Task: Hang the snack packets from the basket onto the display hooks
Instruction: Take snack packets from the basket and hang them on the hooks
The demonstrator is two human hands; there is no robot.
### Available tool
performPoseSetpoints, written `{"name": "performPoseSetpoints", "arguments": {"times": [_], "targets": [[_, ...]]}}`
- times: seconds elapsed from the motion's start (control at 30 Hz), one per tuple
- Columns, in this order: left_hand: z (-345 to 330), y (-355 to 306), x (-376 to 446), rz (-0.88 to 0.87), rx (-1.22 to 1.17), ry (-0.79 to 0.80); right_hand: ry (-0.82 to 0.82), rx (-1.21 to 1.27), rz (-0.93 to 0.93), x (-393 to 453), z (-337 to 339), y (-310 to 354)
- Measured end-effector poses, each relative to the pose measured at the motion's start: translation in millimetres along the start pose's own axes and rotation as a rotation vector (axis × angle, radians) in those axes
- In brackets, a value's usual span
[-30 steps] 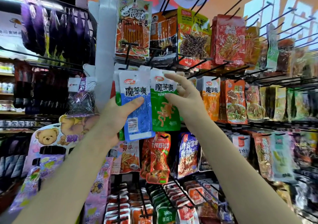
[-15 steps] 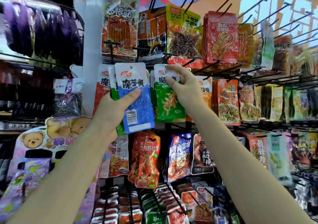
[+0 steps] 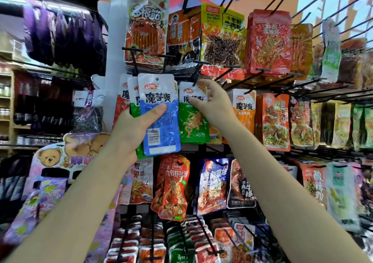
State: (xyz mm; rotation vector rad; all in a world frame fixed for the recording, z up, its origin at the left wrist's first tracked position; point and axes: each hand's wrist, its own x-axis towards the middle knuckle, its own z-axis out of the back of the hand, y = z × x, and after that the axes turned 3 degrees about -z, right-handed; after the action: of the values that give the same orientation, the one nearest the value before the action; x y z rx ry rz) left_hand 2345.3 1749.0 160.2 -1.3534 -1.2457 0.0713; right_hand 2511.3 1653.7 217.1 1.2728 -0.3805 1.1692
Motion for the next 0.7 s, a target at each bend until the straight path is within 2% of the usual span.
{"name": "performPoseSetpoints", "arguments": {"times": [0.1, 0.17, 0.2, 0.27, 0.3, 0.37, 0.4, 0.47, 0.57, 0.7], "targets": [[0, -2, -5, 0.003, 0.004, 0.021, -0.009, -0.270, 0.002, 1, -4, -3], [-1, -2, -7, -0.009, 0.003, 0.027, -0.102, -0.506, 0.033, -5, -4, -4], [-2, -1, -7, -0.012, 0.001, 0.028, -0.157, -0.529, 0.061, -9, -4, -5], [-4, -1, -7, -0.016, -0.004, 0.020, -0.193, -0.338, 0.122, -19, 0, -7], [-6, -1, -6, -0.013, -0.007, 0.015, -0.146, -0.146, 0.123, -26, 3, -7], [-13, -1, -6, -0.006, -0.009, 0.028, 0.052, 0.147, 0.065, -44, 5, -1], [-18, -1, -7, -0.005, -0.007, 0.042, 0.138, 0.177, 0.055, -50, 4, 0], [-30, 0, -8, 0.010, 0.003, 0.085, 0.209, 0.189, 0.065, -58, -1, -4], [-38, 0, -9, 0.046, -0.044, 0.102, 0.158, 0.313, 0.058, -58, 7, -10], [-27, 1, -6, -0.001, -0.076, -0.029, -0.062, 0.287, 0.149, -56, 27, -13]]}}
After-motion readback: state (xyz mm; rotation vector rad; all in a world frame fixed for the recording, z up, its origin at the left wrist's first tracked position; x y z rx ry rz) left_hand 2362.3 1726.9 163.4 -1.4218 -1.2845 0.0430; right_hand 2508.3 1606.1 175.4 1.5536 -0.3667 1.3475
